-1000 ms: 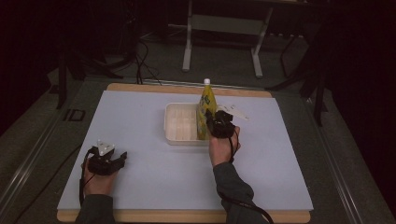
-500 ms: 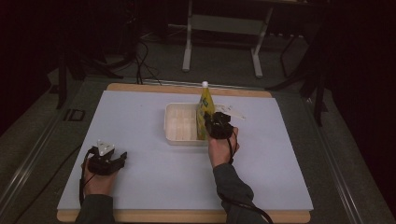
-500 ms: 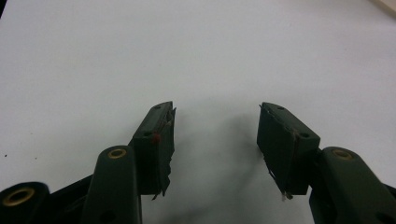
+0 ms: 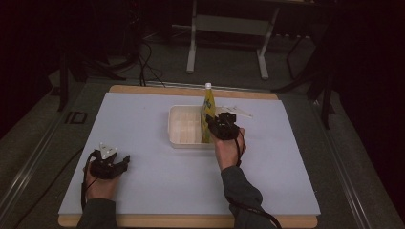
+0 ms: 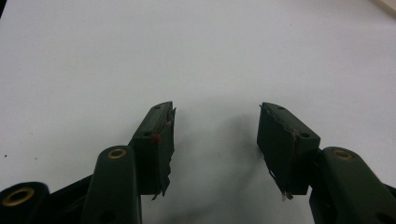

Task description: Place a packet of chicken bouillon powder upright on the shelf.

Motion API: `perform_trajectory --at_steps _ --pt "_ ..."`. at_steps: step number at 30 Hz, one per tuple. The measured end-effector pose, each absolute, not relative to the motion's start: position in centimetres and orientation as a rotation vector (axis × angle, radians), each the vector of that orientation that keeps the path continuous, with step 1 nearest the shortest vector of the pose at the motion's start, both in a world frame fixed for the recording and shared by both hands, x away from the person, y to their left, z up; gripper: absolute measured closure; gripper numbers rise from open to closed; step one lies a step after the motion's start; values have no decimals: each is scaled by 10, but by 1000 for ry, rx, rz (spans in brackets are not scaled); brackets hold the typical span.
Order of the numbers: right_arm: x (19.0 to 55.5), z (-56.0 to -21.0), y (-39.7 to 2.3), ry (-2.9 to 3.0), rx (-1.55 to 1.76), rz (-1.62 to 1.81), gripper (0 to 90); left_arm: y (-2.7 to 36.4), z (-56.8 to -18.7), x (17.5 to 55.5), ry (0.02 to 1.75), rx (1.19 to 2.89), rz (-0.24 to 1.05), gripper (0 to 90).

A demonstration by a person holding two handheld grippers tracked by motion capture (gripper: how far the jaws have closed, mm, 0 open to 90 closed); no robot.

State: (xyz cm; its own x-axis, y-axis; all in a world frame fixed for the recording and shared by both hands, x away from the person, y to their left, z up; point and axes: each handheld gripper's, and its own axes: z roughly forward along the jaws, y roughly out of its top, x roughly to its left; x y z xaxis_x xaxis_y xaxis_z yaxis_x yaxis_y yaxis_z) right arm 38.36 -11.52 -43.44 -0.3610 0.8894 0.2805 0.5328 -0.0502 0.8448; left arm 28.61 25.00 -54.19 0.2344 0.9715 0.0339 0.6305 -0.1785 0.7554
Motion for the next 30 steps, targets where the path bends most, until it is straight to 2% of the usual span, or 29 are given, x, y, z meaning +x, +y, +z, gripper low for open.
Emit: perform_trajectory --at_steps 6,10,20,30 --pt "386 -437 -114 1937 1487 1370 612 250 -542 286 1465 1895 709 457" --pt "385 -436 -115 1958 1432 1356 544 250 -542 286 1466 1892 709 456" --pt "377 -426 -124 1981 1379 1358 499 250 -542 286 1467 1894 710 456" --pt "362 -420 -141 2049 1301 1312 498 250 -542 286 1467 1894 714 455"
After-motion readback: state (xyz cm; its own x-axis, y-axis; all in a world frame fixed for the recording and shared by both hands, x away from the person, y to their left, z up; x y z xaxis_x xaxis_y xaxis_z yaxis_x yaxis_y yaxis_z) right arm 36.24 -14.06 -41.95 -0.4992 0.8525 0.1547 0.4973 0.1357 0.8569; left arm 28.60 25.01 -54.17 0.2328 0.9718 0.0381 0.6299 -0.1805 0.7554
